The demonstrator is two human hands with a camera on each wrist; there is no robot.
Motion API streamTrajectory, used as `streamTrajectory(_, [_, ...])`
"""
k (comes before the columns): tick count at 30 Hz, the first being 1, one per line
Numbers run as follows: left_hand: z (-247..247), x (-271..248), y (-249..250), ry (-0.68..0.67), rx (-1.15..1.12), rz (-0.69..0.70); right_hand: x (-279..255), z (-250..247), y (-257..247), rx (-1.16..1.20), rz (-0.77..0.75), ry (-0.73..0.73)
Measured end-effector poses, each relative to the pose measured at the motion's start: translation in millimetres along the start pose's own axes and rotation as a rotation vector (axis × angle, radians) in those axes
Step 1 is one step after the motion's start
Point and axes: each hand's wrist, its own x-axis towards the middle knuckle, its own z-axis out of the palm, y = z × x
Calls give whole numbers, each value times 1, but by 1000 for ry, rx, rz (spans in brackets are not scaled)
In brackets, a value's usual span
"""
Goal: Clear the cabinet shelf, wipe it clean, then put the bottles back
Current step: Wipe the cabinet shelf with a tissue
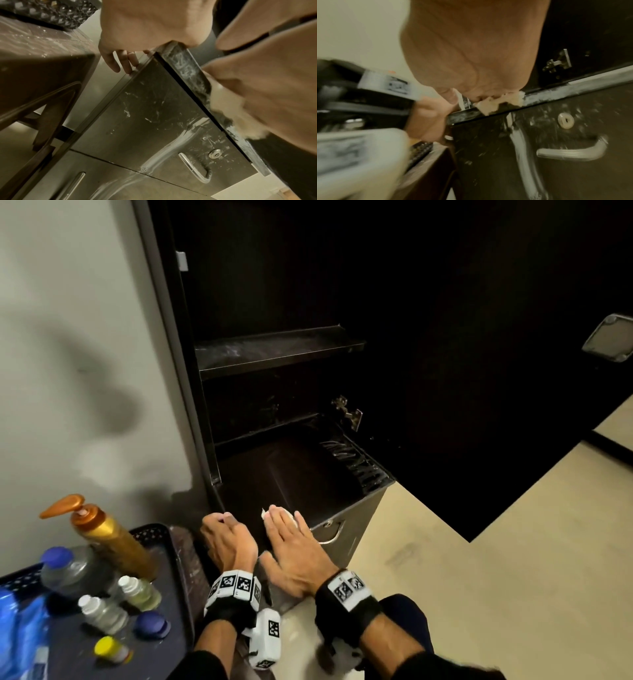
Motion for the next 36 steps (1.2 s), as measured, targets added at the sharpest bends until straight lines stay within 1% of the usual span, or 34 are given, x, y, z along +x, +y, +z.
streamTrajectory(2, [2, 4, -6, 3, 3, 39, 29, -6, 6, -18, -4, -50])
streamTrajectory(4, [3, 6, -8, 7, -4, 46, 62, -13, 12, -26, 24, -72])
streamTrajectory(6, [3, 5, -5, 12, -9, 30, 90, -22, 15, -14, 89, -77])
streamTrajectory(8, [3, 5, -3, 16, -7, 23, 104, -23, 16, -8, 163, -59])
streamTrajectory(10, [2, 5, -5, 13, -2, 26, 91, -15, 15, -21, 246, 12])
streamTrajectory(12, [2, 5, -5, 13, 1, 25, 60, -6, 15, -4, 300, 84])
streamTrajectory(13, [3, 5, -6, 14, -2, 24, 41, -1, 16, 1, 304, 101])
streamTrajectory(16, [3, 5, -5, 9, -10, 16, -8, 6, 12, -21, 242, 114])
streamTrajectory(19, [2, 2, -5, 12, -14, 12, -26, 7, 6, -10, 110, 52])
streamTrajectory(21, [2, 2, -5, 11, -22, 22, -14, 2, 6, 5, -3, -1])
streamTrajectory(23, [1, 3, -6, 8, -28, 25, 10, -6, 9, -7, -92, -54])
streamTrajectory(26, [0, 2, -6, -3, -33, 52, 65, -16, 11, -21, -122, -134])
streamTrajectory(29, [2, 3, -5, 3, -27, 22, 124, -28, 9, -44, -33, -163])
streamTrajectory(32, [5, 7, -6, 7, -18, 23, 162, -35, 13, -45, 95, -163])
streamTrajectory(34, [5, 8, -8, 6, 2, 20, 164, -38, 22, -29, 182, -152])
streamTrajectory(36, [5, 7, -8, 10, 9, 23, 151, -44, 35, -23, 280, -135])
